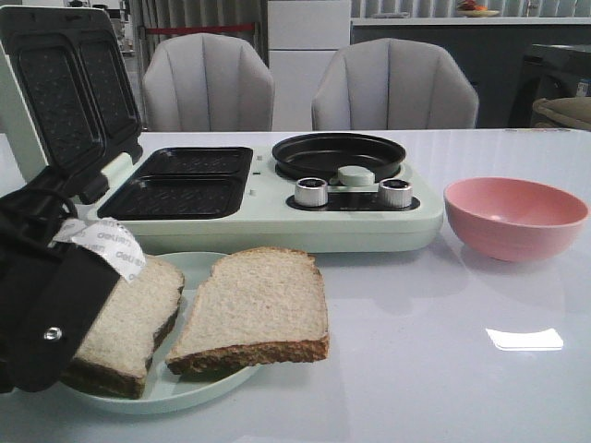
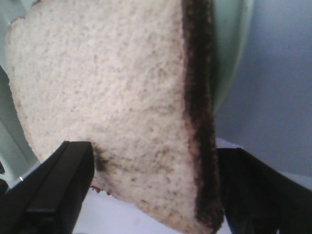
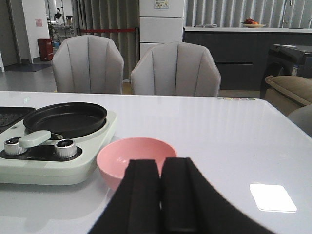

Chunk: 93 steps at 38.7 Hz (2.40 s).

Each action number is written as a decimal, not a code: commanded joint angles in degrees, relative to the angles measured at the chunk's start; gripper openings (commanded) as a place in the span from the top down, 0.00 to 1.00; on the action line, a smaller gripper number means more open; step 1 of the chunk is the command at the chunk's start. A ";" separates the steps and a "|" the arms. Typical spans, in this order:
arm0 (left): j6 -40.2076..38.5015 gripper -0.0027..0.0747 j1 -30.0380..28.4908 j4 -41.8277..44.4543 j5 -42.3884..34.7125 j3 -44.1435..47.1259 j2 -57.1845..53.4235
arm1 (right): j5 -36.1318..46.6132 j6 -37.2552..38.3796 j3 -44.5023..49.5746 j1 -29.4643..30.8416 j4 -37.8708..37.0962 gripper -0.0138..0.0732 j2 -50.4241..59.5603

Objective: Make breakfast with bread and shrimp
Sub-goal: 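Grasp the bread slice nearest the left gripper by its crust edge, then lift the bread slice and carry it over the sandwich maker well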

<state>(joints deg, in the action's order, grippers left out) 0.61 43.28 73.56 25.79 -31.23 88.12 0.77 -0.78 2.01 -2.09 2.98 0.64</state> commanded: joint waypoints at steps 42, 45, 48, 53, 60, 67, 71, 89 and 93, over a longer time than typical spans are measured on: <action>-0.61 0.81 1.96 8.31 4.05 -10.92 -18.24 | 4.56 -0.06 -0.68 0.32 -0.65 0.68 1.08; -0.61 0.81 -2.05 10.10 -0.07 -13.28 -16.55 | 4.56 -0.06 -0.68 0.32 -0.65 0.68 1.08; -0.61 0.81 -5.83 11.97 -4.57 -15.89 -14.30 | 4.56 -0.06 -0.68 0.32 -0.65 0.68 1.08; -1.04 0.81 -11.72 12.53 -11.74 -21.68 -10.03 | 4.56 -0.06 -0.68 0.32 -0.65 0.68 1.08; -1.27 0.81 -17.06 12.53 -17.47 -30.49 -2.09 | 4.56 -0.06 -0.68 0.32 -0.65 0.68 1.08; -1.27 0.81 -20.40 12.53 -20.94 -39.47 6.24 | 4.56 -0.06 -0.68 0.32 -0.65 0.68 1.08; -1.75 0.81 -21.82 12.11 -22.00 -43.93 10.33 | 4.56 -0.06 -0.68 0.32 -0.65 0.68 1.08; -4.63 0.82 -25.46 10.87 -20.31 -53.96 25.34 | 4.56 -0.06 -0.68 0.32 -0.65 0.68 1.08; -6.92 0.82 -25.46 10.17 -17.87 -53.45 26.20 | 4.56 -0.06 -0.68 0.32 -0.65 0.68 1.08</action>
<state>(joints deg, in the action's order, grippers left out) -3.81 18.07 85.08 5.64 -83.14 117.27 0.77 -0.78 2.01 -2.09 2.98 0.64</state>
